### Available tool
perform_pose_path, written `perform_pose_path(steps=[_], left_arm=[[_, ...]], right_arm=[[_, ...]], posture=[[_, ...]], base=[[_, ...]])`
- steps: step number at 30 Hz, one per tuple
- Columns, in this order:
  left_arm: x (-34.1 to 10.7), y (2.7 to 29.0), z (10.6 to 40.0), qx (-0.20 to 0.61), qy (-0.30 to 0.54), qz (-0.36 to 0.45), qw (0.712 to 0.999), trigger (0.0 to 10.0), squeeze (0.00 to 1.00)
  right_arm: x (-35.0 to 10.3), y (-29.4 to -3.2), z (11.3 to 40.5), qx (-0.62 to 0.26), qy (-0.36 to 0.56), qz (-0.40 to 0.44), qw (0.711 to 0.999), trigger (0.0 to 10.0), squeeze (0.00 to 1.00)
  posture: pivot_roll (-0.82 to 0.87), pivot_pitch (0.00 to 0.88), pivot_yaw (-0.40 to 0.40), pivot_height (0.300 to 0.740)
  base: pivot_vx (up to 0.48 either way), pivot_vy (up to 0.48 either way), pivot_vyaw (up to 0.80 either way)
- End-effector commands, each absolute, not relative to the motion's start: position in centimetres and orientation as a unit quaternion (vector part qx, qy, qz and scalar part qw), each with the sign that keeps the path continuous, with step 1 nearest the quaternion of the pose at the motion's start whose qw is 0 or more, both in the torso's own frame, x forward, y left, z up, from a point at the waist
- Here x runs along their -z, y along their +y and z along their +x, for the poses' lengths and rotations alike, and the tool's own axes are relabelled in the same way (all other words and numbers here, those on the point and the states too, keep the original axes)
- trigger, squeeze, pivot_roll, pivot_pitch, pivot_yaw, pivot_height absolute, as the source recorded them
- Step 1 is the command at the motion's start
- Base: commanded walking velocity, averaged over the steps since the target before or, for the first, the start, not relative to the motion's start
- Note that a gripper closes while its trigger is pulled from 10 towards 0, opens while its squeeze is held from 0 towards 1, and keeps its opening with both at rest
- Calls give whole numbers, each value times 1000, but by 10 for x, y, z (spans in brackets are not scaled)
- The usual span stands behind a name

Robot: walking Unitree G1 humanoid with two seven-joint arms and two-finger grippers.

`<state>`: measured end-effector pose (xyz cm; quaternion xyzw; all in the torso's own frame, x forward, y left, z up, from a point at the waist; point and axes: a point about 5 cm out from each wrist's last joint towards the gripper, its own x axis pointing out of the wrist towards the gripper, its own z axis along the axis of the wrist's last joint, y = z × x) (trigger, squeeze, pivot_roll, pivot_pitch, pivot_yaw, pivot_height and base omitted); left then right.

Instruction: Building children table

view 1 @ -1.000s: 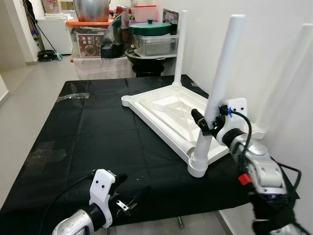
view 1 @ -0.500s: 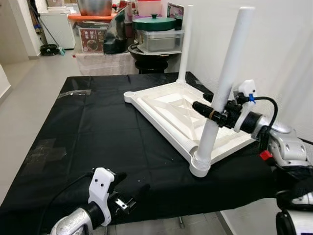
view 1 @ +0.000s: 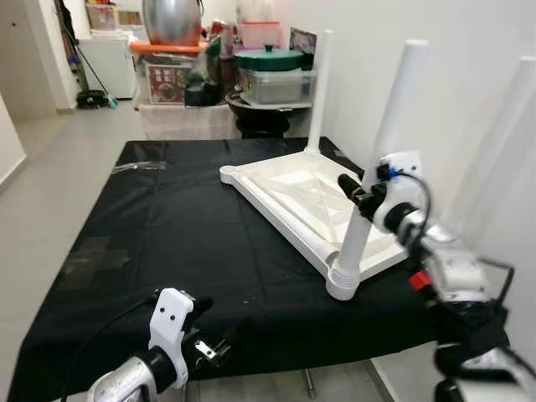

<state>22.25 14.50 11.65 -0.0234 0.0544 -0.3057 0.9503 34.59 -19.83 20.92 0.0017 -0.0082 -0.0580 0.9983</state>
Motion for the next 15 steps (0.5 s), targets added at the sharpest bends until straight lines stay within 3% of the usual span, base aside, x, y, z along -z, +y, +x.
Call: perform_pose_path(steps=[1,7,8,10,11,12,13,15], left_arm=[[-116,142,224,308,56,-21,950,10000,0],[-117,142,228,304,52,-21,951,10000,0],[-117,143,229,302,51,-22,952,10000,0],[-117,143,229,300,51,-22,952,10000,0],[-117,143,228,299,52,-23,953,10000,0],[-116,143,228,299,52,-23,953,10000,0],[-116,143,228,299,53,-23,953,10000,0],[-115,143,228,298,54,-23,953,10000,0]], right_arm=[[-177,-197,332,109,61,-10,992,0,0],[-173,-168,335,97,71,0,993,0,0],[-175,-162,340,74,74,-3,995,10000,0],[-181,-161,343,66,62,-5,996,10000,0],[-187,-164,344,77,50,3,996,10000,404],[-192,-167,344,89,41,9,995,10000,404],[-197,-171,343,94,29,9,995,10000,1000],[-209,-181,346,91,2,29,995,10000,1000]], posture=[[80,0,-40,740],[79,0,-47,740],[75,0,-49,740],[75,0,-49,740],[74,0,-53,740],[74,0,-53,740],[72,0,-53,740],[72,0,-53,740]], base=[[0,0,0],[0,0,0],[0,0,0],[0,0,0],[0,0,0],[0,0,0],[0,0,0],[0,0,0]])
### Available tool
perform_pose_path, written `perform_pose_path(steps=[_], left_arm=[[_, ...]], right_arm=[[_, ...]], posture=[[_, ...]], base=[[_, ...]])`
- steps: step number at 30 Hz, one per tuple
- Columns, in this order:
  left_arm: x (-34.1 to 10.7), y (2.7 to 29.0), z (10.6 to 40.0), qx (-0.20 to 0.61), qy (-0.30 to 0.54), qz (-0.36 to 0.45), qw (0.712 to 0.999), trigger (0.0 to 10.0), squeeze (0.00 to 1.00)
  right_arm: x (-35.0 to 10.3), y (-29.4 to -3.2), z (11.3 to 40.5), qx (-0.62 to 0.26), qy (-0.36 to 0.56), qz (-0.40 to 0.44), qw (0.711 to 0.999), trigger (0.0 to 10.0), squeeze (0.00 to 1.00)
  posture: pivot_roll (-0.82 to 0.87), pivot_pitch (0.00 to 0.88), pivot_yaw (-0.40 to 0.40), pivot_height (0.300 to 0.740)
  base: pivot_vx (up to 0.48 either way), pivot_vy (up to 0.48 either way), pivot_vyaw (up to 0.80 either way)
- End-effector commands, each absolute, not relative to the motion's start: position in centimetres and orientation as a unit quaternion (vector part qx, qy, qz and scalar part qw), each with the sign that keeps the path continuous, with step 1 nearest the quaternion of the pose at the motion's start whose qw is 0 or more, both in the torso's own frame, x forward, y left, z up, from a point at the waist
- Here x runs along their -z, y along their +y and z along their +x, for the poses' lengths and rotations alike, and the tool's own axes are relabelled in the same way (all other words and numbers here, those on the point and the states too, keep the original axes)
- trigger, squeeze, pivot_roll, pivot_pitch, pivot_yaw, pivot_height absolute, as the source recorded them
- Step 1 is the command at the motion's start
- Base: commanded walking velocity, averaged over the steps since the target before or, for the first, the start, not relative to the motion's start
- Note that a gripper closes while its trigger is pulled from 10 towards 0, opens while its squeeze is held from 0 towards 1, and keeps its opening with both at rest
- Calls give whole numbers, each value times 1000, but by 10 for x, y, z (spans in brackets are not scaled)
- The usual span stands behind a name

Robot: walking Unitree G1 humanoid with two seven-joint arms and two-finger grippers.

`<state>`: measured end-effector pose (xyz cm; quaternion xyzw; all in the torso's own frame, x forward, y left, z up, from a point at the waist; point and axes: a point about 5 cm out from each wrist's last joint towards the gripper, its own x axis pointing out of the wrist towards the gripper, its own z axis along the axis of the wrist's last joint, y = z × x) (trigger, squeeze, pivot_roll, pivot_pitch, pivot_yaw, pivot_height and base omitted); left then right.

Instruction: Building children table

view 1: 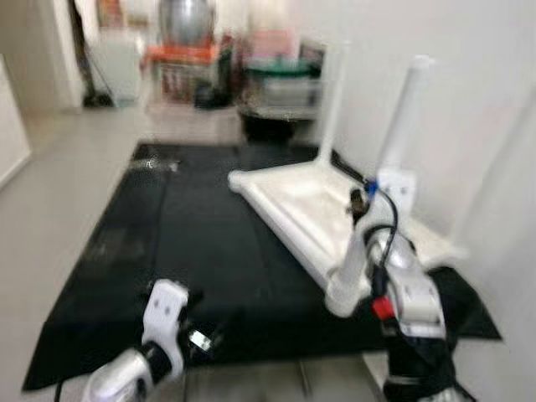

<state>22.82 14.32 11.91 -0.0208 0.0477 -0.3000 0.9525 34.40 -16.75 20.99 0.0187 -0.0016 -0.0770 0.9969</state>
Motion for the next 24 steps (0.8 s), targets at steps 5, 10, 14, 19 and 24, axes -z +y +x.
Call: perform_pose_path(steps=[5,10,14,19,24], left_arm=[[-115,143,228,297,53,-23,953,10000,0],[-116,142,229,301,52,-24,952,10000,0],[-116,142,229,303,53,-23,951,10000,0],[-116,144,229,304,52,-20,951,10000,0],[-116,144,229,306,53,-19,950,10000,0]], right_arm=[[-219,-187,351,73,-15,22,997,10000,1000],[-254,-193,352,-166,-96,41,981,10000,0],[-260,-197,343,-298,-95,12,950,10000,0],[-262,-200,343,-369,-81,-17,926,10000,0],[-258,-202,347,-386,-63,-24,920,7098,0]], posture=[[70,0,-52,740],[71,0,-49,740],[73,0,-50,740],[82,0,-55,740],[84,0,-55,740]], base=[[0,0,0],[0,0,0],[0,0,0],[0,0,0],[0,0,0]])
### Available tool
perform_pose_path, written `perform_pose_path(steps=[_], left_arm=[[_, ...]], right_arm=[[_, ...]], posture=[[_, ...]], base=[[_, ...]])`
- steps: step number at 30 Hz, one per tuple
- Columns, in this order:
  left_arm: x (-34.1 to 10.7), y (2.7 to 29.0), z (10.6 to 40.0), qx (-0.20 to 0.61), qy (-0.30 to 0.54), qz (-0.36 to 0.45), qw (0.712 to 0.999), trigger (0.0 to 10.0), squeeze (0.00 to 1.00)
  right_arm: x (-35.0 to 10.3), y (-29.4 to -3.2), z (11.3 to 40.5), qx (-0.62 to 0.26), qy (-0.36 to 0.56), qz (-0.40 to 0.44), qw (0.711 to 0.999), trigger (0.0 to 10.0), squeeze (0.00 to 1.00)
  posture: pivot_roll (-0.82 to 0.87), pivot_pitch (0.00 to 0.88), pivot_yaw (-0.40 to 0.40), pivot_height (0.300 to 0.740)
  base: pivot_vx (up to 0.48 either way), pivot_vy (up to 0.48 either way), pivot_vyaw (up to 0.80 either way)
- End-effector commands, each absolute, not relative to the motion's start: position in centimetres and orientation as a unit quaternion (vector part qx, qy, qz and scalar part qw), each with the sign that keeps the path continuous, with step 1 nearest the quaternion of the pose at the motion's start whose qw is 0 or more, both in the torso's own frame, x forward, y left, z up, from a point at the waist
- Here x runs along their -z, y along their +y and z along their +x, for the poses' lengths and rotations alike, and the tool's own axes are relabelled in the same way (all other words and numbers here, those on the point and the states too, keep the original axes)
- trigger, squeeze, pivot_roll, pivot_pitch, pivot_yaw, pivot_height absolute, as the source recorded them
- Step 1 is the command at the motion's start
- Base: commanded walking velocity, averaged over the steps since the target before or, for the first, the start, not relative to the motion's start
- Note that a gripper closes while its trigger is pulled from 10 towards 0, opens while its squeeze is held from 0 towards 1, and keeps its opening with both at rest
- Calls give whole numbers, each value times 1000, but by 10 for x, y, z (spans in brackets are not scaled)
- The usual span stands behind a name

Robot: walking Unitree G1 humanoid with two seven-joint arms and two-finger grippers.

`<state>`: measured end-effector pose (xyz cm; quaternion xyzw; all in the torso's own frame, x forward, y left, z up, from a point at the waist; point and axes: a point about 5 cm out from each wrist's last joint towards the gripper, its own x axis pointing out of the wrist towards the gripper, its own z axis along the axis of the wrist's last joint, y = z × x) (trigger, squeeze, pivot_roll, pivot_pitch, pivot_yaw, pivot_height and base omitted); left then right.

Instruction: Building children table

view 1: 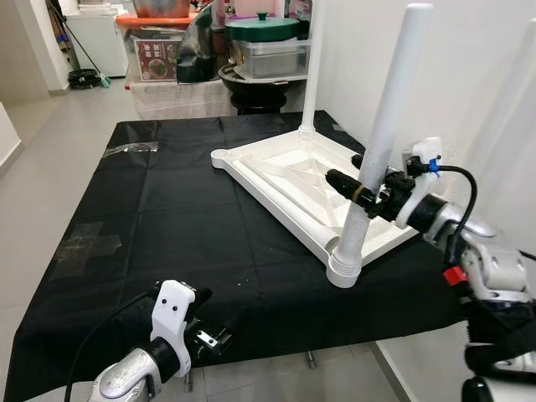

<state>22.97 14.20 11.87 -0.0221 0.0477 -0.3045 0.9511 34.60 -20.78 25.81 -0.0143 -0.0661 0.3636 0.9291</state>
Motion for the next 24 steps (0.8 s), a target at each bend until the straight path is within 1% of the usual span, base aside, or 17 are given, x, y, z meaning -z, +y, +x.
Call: perform_pose_path(steps=[1,3,4,5,8,10,13,14,15,16,17,18,19,20,21,22,24], left_arm=[[-116,143,229,306,53,-19,950,10000,0],[-117,143,229,306,51,-19,951,10000,0],[-117,143,229,306,51,-19,951,10000,0],[-118,143,229,305,50,-19,951,10000,0],[-118,143,229,304,49,-20,951,10000,0],[-116,145,228,303,50,-22,952,10000,0],[-116,145,228,303,50,-22,952,10000,0],[-116,146,228,302,51,-22,952,10000,0],[-116,146,228,302,51,-22,952,10000,0],[-115,146,229,301,51,-23,952,10000,0],[-115,146,229,301,51,-23,952,10000,0],[-116,146,230,302,51,-24,952,10000,0],[-116,146,230,302,51,-24,952,10000,0],[-116,145,231,303,50,-25,951,10000,0],[-116,145,231,303,50,-25,951,10000,0],[-116,144,231,304,50,-26,951,10000,0],[-117,143,231,305,49,-26,951,10000,0]], right_arm=[[-256,-203,351,-378,-59,-19,924,0,0],[-247,-209,364,-303,-32,-62,950,0,0],[-247,-209,364,-303,-32,-62,950,0,0],[-245,-211,368,-274,-23,-63,959,0,0],[-244,-213,370,-269,-19,-59,961,0,0],[-243,-216,374,-201,-12,-47,978,0,0],[-243,-216,374,-201,-12,-47,978,0,0],[-243,-224,377,-93,-7,-47,994,0,0],[-243,-224,377,-93,-7,-47,994,0,0],[-240,-229,373,13,-6,-33,999,0,0],[-240,-229,373,13,-6,-33,999,0,0],[-233,-227,366,84,1,-18,996,0,0],[-233,-227,366,84,1,-18,996,0,0],[-226,-218,358,126,6,-7,992,0,0],[-226,-218,358,126,6,-7,992,0,0],[-220,-207,352,137,10,0,991,0,0],[-216,-196,350,135,13,3,991,0,0]], posture=[[85,0,-55,740],[84,0,-60,740],[84,0,-60,740],[79,0,-62,740],[77,0,-63,740],[32,0,-55,740],[32,0,-55,740],[10,0,-49,740],[10,0,-49,740],[-2,0,-40,740],[-2,0,-40,740],[-6,0,-36,740],[-6,0,-36,740],[-6,0,-35,740],[-6,0,-35,740],[0,0,-34,740],[0,0,-34,740]], base=[[0,0,0],[0,0,0],[0,0,0],[0,0,0],[0,0,0],[0,0,0],[0,0,0],[0,0,0],[0,0,0],[0,0,0],[0,0,0],[0,0,0],[0,0,0],[0,0,0],[0,0,0],[0,0,0],[0,0,0]])
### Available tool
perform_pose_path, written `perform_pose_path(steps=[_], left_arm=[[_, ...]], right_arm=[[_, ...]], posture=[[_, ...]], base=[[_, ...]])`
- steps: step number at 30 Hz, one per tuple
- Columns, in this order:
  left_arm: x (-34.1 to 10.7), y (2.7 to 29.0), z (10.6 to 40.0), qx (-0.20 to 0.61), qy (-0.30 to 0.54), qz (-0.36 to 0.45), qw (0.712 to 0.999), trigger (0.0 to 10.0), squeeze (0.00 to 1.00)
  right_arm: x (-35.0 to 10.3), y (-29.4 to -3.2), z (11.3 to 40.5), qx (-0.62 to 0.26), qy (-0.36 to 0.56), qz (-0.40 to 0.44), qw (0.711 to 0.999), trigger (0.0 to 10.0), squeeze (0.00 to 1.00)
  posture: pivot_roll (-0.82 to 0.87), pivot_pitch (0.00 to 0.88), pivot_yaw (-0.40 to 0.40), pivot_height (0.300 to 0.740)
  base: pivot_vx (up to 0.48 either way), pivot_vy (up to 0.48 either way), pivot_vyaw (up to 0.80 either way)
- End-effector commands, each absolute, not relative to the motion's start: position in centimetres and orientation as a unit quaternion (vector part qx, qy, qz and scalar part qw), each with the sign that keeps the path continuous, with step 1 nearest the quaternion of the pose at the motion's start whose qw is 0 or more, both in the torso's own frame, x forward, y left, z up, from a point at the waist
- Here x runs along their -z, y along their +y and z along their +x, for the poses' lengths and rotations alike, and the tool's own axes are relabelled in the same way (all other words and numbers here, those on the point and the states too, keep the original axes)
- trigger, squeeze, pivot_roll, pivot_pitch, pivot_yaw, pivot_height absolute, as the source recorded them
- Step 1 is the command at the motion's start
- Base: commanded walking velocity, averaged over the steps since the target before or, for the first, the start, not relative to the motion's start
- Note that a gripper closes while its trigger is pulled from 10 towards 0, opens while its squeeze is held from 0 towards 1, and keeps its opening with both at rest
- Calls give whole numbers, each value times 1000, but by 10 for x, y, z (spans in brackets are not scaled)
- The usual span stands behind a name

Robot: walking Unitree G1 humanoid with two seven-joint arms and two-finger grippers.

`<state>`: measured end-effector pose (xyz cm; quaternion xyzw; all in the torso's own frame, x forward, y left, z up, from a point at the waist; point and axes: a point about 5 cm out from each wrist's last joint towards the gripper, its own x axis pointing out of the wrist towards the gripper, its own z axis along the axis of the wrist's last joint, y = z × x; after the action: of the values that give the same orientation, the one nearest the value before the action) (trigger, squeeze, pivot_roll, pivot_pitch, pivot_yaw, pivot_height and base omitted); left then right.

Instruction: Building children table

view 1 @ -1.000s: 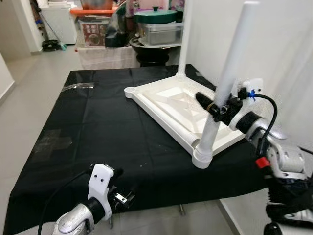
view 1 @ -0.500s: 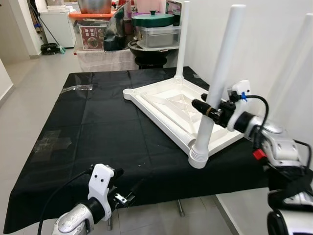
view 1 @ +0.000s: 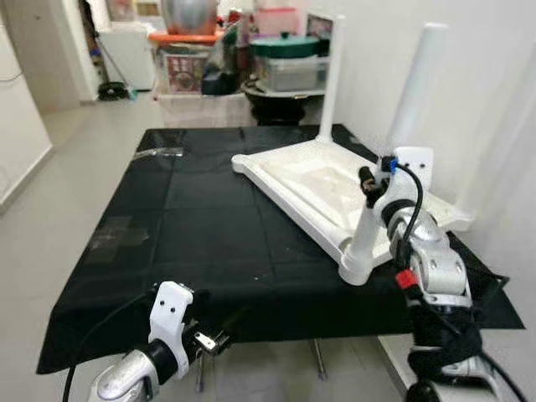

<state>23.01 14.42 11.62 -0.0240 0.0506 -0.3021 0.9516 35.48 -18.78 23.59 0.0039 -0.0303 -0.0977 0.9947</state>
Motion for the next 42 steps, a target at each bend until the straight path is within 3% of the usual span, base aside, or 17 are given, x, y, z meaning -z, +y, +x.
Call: perform_pose_path(steps=[1,2,3,5,6,7,13,14,15,17,21,34,35,42], left_arm=[[-117,144,231,305,49,-26,951,10000,0],[-118,144,231,305,49,-26,951,10000,0],[-118,147,230,302,50,-25,952,10000,0],[-118,147,230,301,50,-24,952,10000,0],[-117,148,229,300,51,-24,952,10000,0],[-117,149,228,300,52,-24,952,10000,0],[-118,149,228,301,53,-21,952,10000,0],[-119,150,229,300,51,-21,952,10000,0],[-119,150,229,300,51,-21,952,10000,0],[-120,152,230,297,48,-21,954,10000,0],[-118,153,229,295,50,-19,954,10000,0],[-120,152,231,296,47,-18,954,10000,0],[-120,152,231,297,47,-17,954,10000,0],[-121,154,230,295,48,-15,954,10000,0]], right_arm=[[-211,-183,352,110,21,3,994,0,0],[-209,-176,354,92,28,3,995,0,0],[-212,-172,359,61,16,-11,998,10000,0],[-213,-172,360,59,14,-15,998,10000,0],[-219,-177,361,67,-5,-18,998,10000,165],[-225,-183,362,62,-24,1,998,10000,1000],[-239,-190,364,22,-59,18,998,10000,1000],[-248,-193,364,-34,-78,25,996,10000,0],[-248,-193,364,-34,-78,25,996,10000,0],[-261,-206,359,-166,-89,-3,982,10000,0],[-268,-230,354,-260,-83,-54,961,10000,0],[-272,-235,361,-329,-73,-95,937,10000,0],[-270,-232,366,-321,-69,-91,940,0,0],[-261,-230,375,-284,-47,-94,953,0,0]], posture=[[7,0,-38,740],[12,0,-40,740],[22,0,-42,740],[22,0,-42,740],[26,0,-42,740],[36,0,-41,740],[52,0,-47,740],[60,0,-51,740],[60,0,-51,740],[57,0,-50,740],[58,0,-55,740],[65,0,-59,740],[73,0,-63,740],[79,0,-64,740]], base=[[0,0,0],[0,0,0],[0,0,0],[0,0,0],[0,0,0],[0,0,0],[0,0,0],[0,0,0],[0,0,0],[0,0,0],[0,0,0],[0,0,0],[0,0,0],[0,0,0]])
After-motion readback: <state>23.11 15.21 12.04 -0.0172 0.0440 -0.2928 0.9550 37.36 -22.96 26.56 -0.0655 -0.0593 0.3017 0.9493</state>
